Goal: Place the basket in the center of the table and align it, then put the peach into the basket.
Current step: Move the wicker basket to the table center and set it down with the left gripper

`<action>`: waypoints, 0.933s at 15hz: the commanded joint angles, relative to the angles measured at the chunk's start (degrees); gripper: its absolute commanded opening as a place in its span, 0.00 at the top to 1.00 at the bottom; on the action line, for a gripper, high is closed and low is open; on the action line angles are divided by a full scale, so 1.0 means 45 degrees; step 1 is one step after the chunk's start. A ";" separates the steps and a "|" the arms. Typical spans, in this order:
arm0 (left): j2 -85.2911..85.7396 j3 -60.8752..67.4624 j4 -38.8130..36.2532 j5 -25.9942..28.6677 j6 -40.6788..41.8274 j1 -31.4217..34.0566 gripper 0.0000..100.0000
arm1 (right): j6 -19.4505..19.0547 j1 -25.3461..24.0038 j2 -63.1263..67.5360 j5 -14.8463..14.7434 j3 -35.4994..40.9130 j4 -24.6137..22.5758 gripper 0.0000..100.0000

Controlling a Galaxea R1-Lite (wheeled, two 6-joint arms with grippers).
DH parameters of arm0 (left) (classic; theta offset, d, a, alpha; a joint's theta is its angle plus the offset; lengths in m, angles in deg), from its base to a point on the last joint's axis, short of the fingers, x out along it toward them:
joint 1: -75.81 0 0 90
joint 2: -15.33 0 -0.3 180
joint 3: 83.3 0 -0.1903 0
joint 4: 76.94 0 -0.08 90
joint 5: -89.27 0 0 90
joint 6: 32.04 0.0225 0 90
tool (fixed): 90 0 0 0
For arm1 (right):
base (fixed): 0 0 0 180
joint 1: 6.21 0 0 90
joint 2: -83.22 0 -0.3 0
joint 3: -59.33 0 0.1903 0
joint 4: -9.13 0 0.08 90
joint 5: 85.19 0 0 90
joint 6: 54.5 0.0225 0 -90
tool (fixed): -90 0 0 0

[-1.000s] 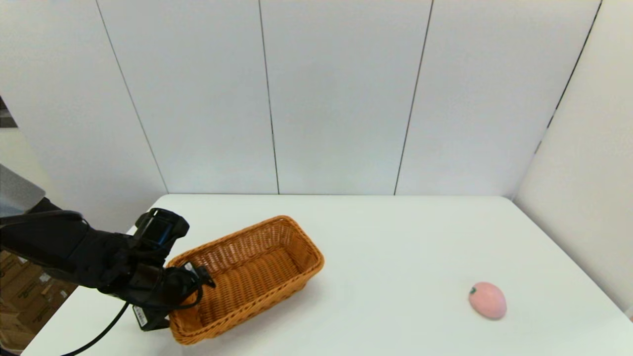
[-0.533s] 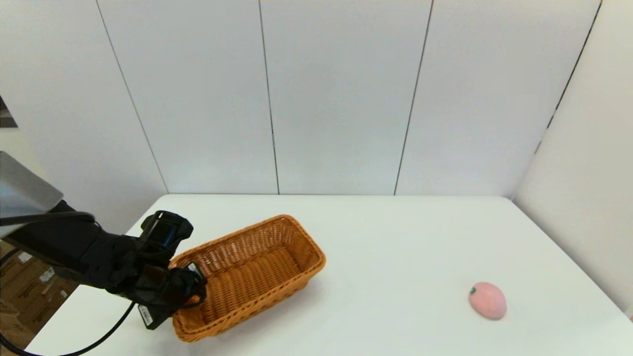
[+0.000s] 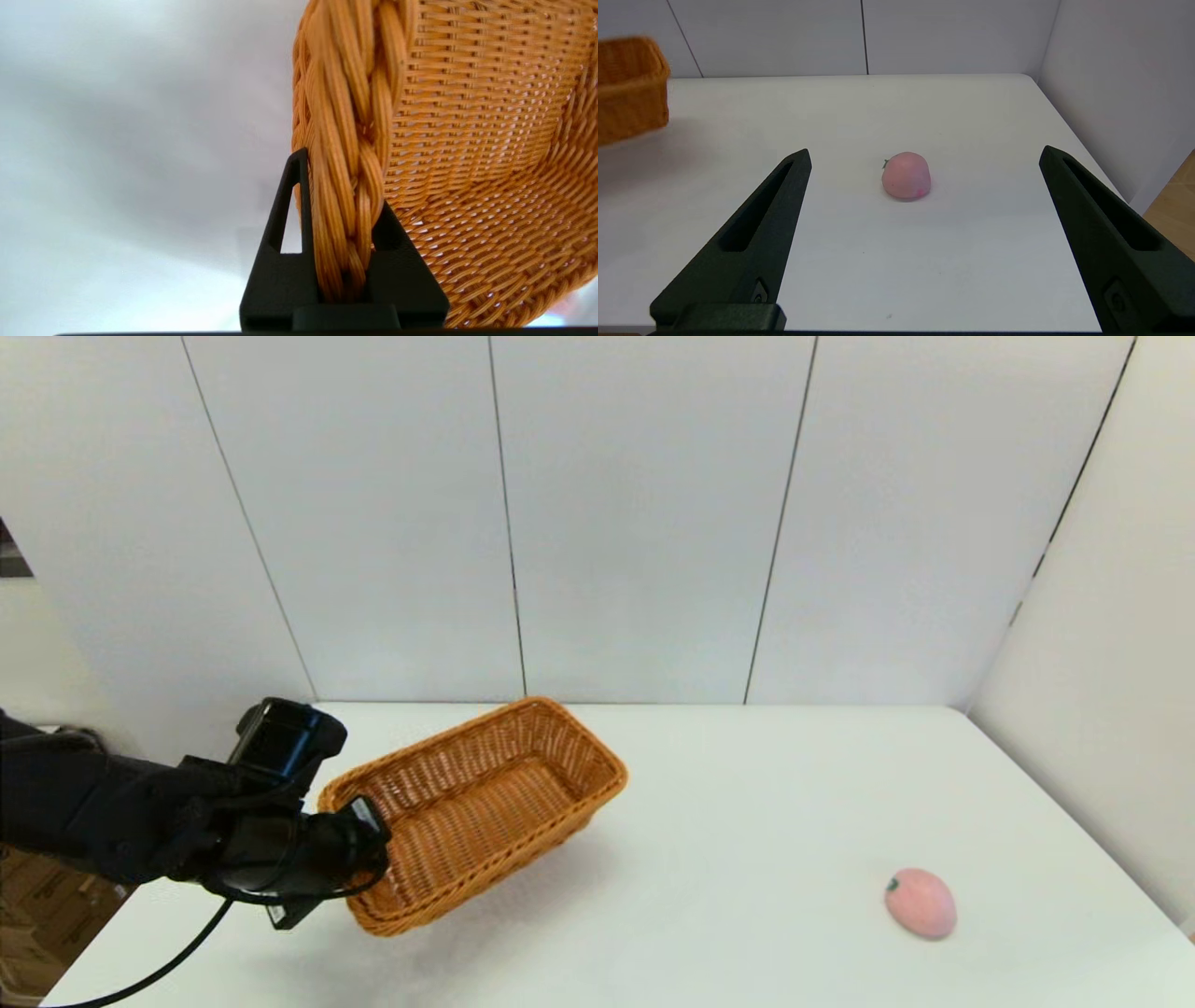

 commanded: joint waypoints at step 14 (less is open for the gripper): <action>-0.1890 -0.2035 -0.0084 0.1180 0.2076 -0.4051 1.00 | -0.0001 0.0000 0.0016 0.0000 -0.0003 0.0000 0.00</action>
